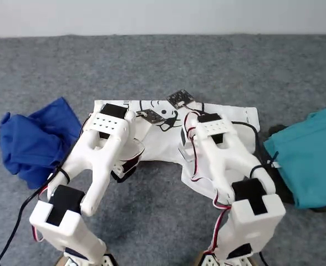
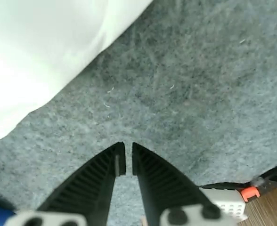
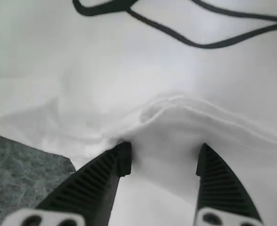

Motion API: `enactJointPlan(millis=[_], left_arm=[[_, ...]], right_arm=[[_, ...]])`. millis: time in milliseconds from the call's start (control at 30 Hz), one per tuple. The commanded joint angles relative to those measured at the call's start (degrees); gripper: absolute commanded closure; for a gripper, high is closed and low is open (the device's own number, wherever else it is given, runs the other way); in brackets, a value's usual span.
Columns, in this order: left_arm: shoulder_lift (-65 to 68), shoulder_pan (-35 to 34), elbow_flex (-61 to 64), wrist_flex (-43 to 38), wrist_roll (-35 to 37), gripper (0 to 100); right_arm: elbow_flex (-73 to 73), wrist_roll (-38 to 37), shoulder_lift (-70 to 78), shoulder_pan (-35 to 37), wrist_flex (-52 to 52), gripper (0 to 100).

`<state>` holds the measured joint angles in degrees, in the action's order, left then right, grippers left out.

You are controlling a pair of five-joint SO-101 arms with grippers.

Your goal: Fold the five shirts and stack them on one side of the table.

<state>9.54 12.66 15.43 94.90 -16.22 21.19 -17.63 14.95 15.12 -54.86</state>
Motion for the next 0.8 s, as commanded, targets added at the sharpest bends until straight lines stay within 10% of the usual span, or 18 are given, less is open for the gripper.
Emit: enactJointPlan(millis=[0,533,767], left_arm=[[-1.1,0.4,0.0,0.5,0.3,97],[-1.0,0.4,0.0,0.6,0.3,97],[-1.0,0.4,0.1,0.6,0.3,97]], right_arm=[[-1.8,0.2,2.2,-0.2,-0.7,75.7],[-2.0,-6.6,-20.0,-1.3,-26.5,75.8],[18.5,-12.7,-26.3,-5.5,-18.4,87.4]])
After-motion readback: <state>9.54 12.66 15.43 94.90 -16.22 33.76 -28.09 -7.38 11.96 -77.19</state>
